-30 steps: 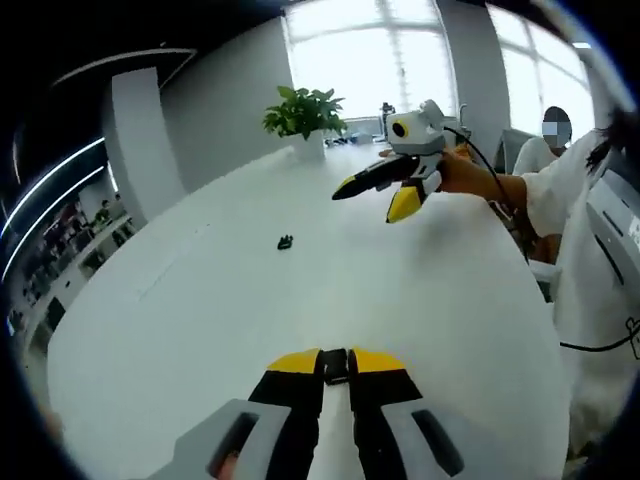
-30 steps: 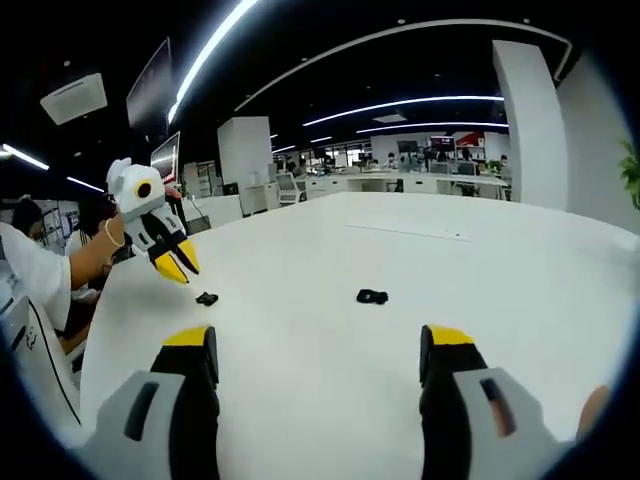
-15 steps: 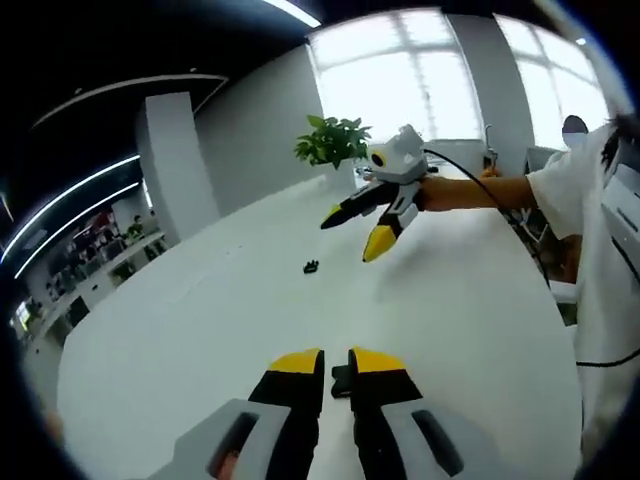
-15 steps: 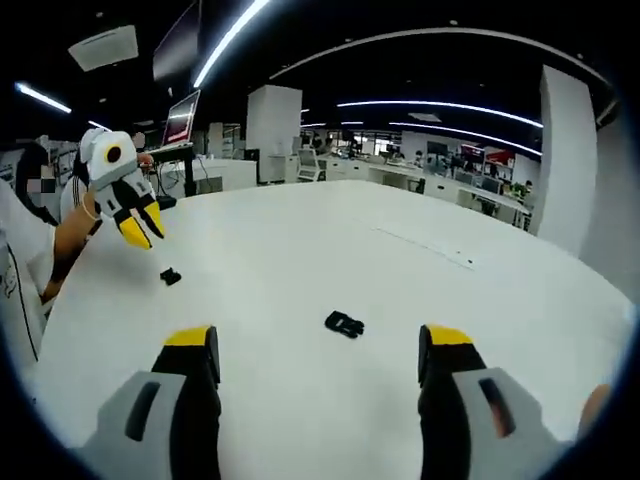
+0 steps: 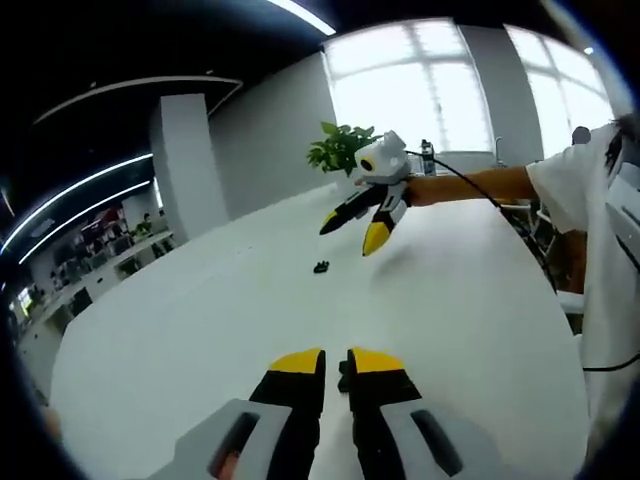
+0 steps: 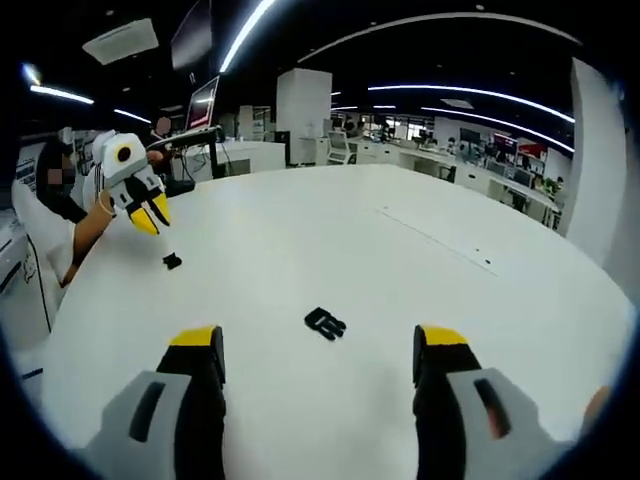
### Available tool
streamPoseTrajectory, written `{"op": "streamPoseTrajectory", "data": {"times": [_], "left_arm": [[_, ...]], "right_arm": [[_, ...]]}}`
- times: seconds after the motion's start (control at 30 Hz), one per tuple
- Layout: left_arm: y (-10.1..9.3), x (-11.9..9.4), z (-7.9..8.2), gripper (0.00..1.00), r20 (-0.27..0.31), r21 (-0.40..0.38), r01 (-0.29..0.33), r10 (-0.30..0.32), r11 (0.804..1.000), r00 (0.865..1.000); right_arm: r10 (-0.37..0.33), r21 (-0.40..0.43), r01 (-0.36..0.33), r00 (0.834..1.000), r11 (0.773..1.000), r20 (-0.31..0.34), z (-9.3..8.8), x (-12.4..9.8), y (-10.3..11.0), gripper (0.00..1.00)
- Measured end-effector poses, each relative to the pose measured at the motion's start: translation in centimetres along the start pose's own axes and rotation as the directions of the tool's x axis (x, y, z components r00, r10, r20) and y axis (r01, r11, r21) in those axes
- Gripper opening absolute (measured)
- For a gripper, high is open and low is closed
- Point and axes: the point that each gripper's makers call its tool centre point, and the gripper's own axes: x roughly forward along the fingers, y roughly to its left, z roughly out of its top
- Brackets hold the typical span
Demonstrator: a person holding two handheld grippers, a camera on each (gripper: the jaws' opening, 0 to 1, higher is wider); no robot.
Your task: Snap the two parts of the plastic buckle together until the buckle closes and remains connected.
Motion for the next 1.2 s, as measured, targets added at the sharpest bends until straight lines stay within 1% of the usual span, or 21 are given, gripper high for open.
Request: {"op": "streamPoseTrajectory", "data": {"times": [0.13, 0.17, 0.2, 0.27, 0.4, 0.43, 0.5, 0.53, 0.57, 0.6, 0.67, 0.7, 0.77, 0.8, 0.87, 0.93, 0.97, 1.0, 1.07, 1.1, 1.2], "left_arm": [[-0.3, 0.0, 0.3, 0.08, 0.024, -0.019, 0.013, -0.012, 1.000, 1.000], [-0.4, 0.1, 0.2, 0.08, 0.024, -0.021, 0.014, -0.014, 1.000, 1.000], [-0.4, 0.1, 0.2, 0.08, 0.021, -0.020, 0.014, -0.013, 1.000, 1.000], [-0.4, 0.0, 0.0, 0.08, 0.018, -0.017, 0.014, -0.013, 1.000, 1.000], [-0.3, -0.1, 0.1, 0.07, 0.034, -0.034, 0.014, -0.013, 0.999, 0.999], [-0.3, -0.1, 0.2, 0.07, 0.039, -0.038, 0.013, -0.012, 0.999, 0.999], [-0.2, -0.1, 0.2, 0.07, 0.046, -0.041, 0.010, -0.008, 0.999, 0.999], [-0.2, -0.1, 0.3, 0.07, 0.049, -0.042, 0.009, -0.007, 0.999, 0.999], [-0.1, -0.1, 0.3, 0.07, 0.052, -0.044, 0.008, -0.006, 0.999, 0.999], [-0.1, 0.0, 0.3, 0.07, 0.054, -0.046, 0.009, -0.006, 0.999, 0.998], [-0.4, 0.1, 0.2, 0.07, 0.055, -0.056, 0.025, -0.022, 0.998, 0.998], [-0.6, 0.1, 0.3, 0.07, 0.058, -0.061, 0.035, -0.031, 0.998, 0.998], [-0.9, 0.1, 0.4, 0.07, 0.067, -0.061, 0.045, -0.041, 0.997, 0.997], [-1.0, 0.0, 0.4, 0.07, 0.071, -0.061, 0.048, -0.044, 0.997, 0.997], [-1.0, -0.1, 0.5, 0.07, 0.078, -0.066, 0.049, -0.044, 0.997, 0.996], [-0.9, -0.2, 0.5, 0.07, 0.083, -0.073, 0.048, -0.042, 0.996, 0.996], [-0.9, -0.3, 0.4, 0.07, 0.084, -0.075, 0.048, -0.042, 0.996, 0.996], [-0.9, -0.3, 0.4, 0.07, 0.084, -0.076, 0.049, -0.043, 0.996, 0.996], [-1.2, -0.3, 0.1, 0.07, 0.076, -0.076, 0.052, -0.047, 0.996, 0.996], [-1.2, -0.3, 0.0, 0.07, 0.075, -0.075, 0.052, -0.047, 0.996, 0.996], [-1.3, -0.4, -0.1, 0.07, 0.078, -0.081, 0.053, -0.047, 0.995, 0.996]], "right_arm": [[0.033, -0.036, -0.035, 0.999, 0.999, -0.041, 0.4, 0.3, 0.1, 0.78], [0.043, -0.069, -0.047, 0.997, 0.997, -0.062, 0.4, 0.4, 0.1, 0.78], [0.031, -0.111, -0.042, 0.995, 0.993, -0.095, 0.2, 0.6, -0.1, 0.78], [0.028, -0.121, -0.041, 0.994, 0.992, -0.110, 0.4, 1.0, -0.2, 0.78], [0.049, -0.191, -0.083, 0.983, 0.978, -0.177, 0.6, 1.7, -0.2, 0.78], [0.065, -0.205, -0.104, 0.980, 0.973, -0.188, 0.8, 1.9, -0.1, 0.78], [0.069, -0.199, -0.113, 0.975, 0.973, -0.211, 1.0, 2.3, -0.5, 0.78], [0.085, -0.217, -0.139, 0.967, 0.966, -0.241, 1.0, 2.5, -0.6, 0.77], [0.092, -0.226, -0.151, 0.964, 0.962, -0.249, 1.0, 2.6, -0.6, 0.77], [0.099, -0.237, -0.165, 0.958, 0.957, -0.269, 1.1, 2.8, -0.7, 0.73], [0.123, -0.259, -0.207, 0.943, 0.943, -0.308, 0.9, 2.9, -0.4, 0.62], [0.128, -0.256, -0.212, 0.943, 0.943, -0.308, 1.1, 3.2, -0.2, 0.56], [0.172, -0.241, -0.252, 0.935, 0.937, -0.311, 1.5, 3.6, 0.4, 0.53], [0.201, -0.211, -0.278, 0.924, 0.937, -0.325, 1.4, 3.6, 0.9, 0.53], [0.224, -0.210, -0.321, 0.895, 0.923, -0.386, 0.8, 3.5, 1.0, 0.50], [0.204, -0.242, -0.345, 0.862, 0.907, -0.465, -0.4, 3.4, 0.7, 0.45], [0.194, -0.253, -0.353, 0.849, 0.901, -0.492, -0.8, 3.4, 0.6, 0.40], [0.185, -0.266, -0.348, 0.853, 0.899, -0.488, -0.7, 3.6, 0.5, 0.35], [0.189, -0.266, -0.352, 0.852, 0.897, -0.488, -0.5, 3.8, 0.7, 0.27], [0.190, -0.267, -0.353, 0.852, 0.897, -0.488, -0.4, 3.9, 0.7, 0.27], [0.196, -0.271, -0.378, 0.832, 0.885, -0.519, -0.5, 4.2, 0.8, 0.28]]}}
